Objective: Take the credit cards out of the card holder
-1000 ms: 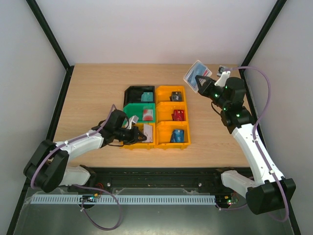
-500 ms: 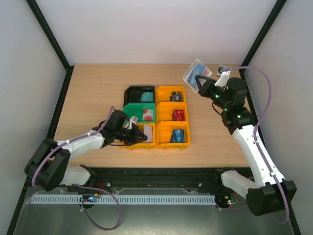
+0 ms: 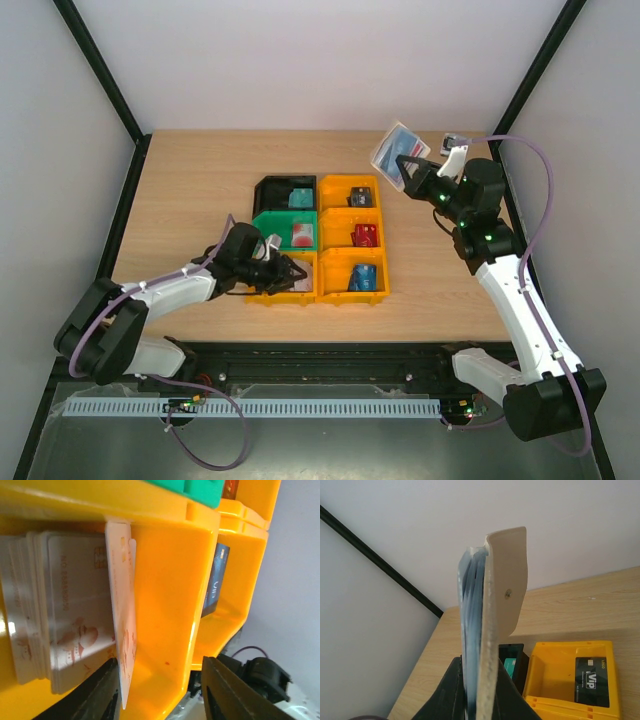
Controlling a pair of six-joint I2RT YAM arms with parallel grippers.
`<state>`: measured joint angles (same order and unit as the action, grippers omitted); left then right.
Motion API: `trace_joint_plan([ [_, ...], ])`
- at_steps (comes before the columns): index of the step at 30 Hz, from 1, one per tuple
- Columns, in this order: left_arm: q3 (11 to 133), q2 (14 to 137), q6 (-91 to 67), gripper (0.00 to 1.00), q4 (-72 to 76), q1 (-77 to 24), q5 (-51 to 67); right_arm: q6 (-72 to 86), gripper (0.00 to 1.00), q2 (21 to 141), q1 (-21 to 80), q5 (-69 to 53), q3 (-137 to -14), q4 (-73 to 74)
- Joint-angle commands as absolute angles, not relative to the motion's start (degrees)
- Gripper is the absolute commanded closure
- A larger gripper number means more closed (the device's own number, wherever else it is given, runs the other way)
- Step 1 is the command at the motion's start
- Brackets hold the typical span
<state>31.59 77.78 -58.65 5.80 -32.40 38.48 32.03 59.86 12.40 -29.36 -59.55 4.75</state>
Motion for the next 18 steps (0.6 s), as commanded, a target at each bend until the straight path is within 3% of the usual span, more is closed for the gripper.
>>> trace_joint_plan([
  [1,33.6,78.2,-56.6,0.51,-1.7,-32.7,35.0,30.8,0.98,59.8,12.6,-31.3,-61.9,3.3],
  [8,39.5,77.6,-50.8,0.35,-11.6,-33.0,27.9,30.3,0.98,60.0,12.7,-32.0,-62.3,3.0],
  [13,40.8,77.6,-49.6,0.3,-10.1,-33.8,26.7,29.7,0.98,59.9,12.6,-32.8,-62.5,3.0],
  [15,40.8,77.8,-49.8,0.31,-10.3,-33.9,25.5,29.4,0.99,59.9,12.7,-32.9,-62.6,3.2],
  [18,42.3,78.1,-49.8,0.44,-15.2,-33.9,19.6,29.2,0.98,59.9,12.6,-33.0,-62.6,3.3],
])
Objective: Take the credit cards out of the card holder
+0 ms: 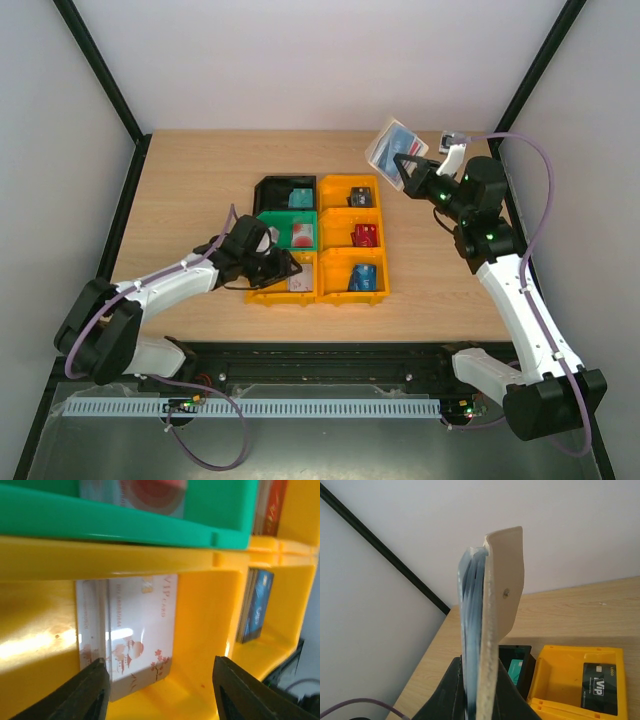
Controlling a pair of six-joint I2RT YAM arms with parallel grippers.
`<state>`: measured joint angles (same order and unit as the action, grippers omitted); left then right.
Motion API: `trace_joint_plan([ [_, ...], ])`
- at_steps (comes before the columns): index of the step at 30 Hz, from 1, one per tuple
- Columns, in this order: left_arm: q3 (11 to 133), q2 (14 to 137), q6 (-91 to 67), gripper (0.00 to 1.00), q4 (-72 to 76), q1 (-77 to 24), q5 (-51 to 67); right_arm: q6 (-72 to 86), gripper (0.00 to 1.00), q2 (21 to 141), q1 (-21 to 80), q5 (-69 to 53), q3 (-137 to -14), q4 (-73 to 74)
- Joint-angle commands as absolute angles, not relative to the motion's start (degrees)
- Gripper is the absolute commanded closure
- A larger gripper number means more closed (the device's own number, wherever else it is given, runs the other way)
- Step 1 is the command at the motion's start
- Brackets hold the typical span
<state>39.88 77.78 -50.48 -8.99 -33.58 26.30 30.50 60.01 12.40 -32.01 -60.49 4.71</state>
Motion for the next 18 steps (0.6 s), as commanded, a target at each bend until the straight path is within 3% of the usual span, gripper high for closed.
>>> trace_joint_plan([
  [1,43.0,78.1,-49.2,0.5,-17.2,-33.9,17.5,29.1,0.98,59.8,12.6,-32.9,-62.6,3.3],
  [3,44.0,78.4,-48.1,0.61,-20.2,-34.0,14.2,28.9,0.98,59.7,12.7,-32.9,-62.5,3.1],
  [5,44.6,79.0,-47.2,0.66,-21.7,-34.7,12.3,28.6,0.98,59.6,12.7,-33.0,-62.2,2.9],
  [18,44.1,85.2,-44.6,0.7,-18.2,-38.1,4.5,24.0,0.98,60.2,12.7,-34.0,-62.5,4.5],
])
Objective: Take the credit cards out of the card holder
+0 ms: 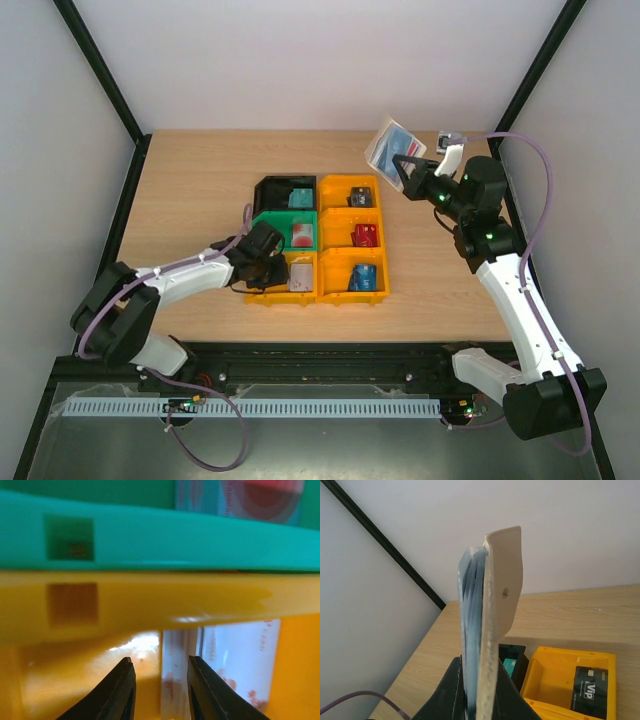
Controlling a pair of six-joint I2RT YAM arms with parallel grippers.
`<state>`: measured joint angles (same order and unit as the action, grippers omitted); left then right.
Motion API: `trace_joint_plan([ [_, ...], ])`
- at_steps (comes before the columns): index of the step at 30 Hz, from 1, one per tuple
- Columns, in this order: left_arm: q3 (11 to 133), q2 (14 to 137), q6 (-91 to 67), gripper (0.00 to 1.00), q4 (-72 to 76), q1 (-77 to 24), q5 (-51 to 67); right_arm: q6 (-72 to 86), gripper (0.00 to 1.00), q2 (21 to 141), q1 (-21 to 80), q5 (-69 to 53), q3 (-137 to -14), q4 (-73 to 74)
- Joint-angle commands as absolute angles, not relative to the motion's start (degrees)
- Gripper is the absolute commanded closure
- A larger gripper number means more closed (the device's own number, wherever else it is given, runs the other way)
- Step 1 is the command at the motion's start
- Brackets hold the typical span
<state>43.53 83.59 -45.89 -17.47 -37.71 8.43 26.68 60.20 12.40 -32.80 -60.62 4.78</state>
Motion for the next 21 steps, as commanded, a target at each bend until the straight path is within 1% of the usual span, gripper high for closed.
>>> trace_joint_plan([
  [1,44.6,85.6,-44.7,0.71,-18.4,-38.2,4.3,23.7,0.98,60.3,12.6,-34.3,-62.5,4.5],
  [6,45.6,86.8,-44.3,0.71,-19.4,-38.9,3.9,22.5,0.98,60.9,12.7,-35.7,-62.6,4.6],
  [13,43.2,89.5,-44.4,0.71,-13.2,-40.0,4.8,20.4,0.98,61.3,12.7,-36.6,-63.2,5.3],
  [17,44.8,90.4,-43.7,0.7,-11.2,-40.9,6.3,20.1,0.98,62.3,12.7,-38.5,-64.2,6.4],
  [21,45.8,90.6,-43.7,0.68,-12.4,-40.9,5.7,20.3,0.98,62.6,12.6,-39.8,-64.6,6.2],
])
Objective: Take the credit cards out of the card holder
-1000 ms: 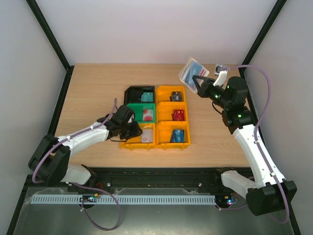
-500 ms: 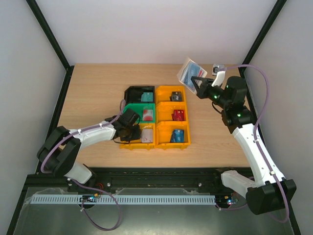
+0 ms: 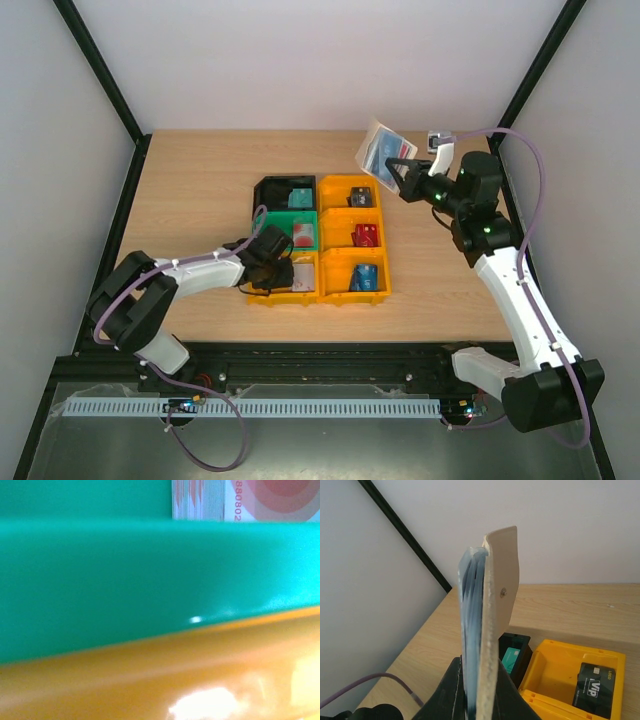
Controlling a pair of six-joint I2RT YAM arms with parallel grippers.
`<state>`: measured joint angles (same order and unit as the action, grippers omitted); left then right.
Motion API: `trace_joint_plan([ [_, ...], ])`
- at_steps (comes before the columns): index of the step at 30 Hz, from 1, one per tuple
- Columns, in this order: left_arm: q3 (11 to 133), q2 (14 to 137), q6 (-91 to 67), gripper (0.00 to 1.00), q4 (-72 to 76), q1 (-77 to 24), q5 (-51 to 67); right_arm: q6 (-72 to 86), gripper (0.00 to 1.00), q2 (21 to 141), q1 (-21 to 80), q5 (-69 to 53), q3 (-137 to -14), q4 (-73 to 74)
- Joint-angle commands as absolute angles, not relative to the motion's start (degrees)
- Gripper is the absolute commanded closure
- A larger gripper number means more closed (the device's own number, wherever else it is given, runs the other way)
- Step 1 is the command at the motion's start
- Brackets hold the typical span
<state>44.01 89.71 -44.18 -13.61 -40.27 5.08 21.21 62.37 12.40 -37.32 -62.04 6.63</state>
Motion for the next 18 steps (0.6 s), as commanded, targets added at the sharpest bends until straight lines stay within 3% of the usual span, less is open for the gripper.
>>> trace_joint_plan([
  [1,46.1,90.5,-43.5,0.68,-13.0,-40.9,5.3,20.3,0.98,62.6,12.6,-40.2,-64.6,6.1],
  [12,55.0,83.6,-34.8,0.57,-25.3,-40.9,1.3,22.3,0.98,67.2,12.6,-57.1,-71.3,9.6],
  [18,56.5,73.5,-28.0,0.39,-26.5,-40.9,1.4,28.9,0.98,69.4,12.6,-68.0,-73.3,4.1],
])
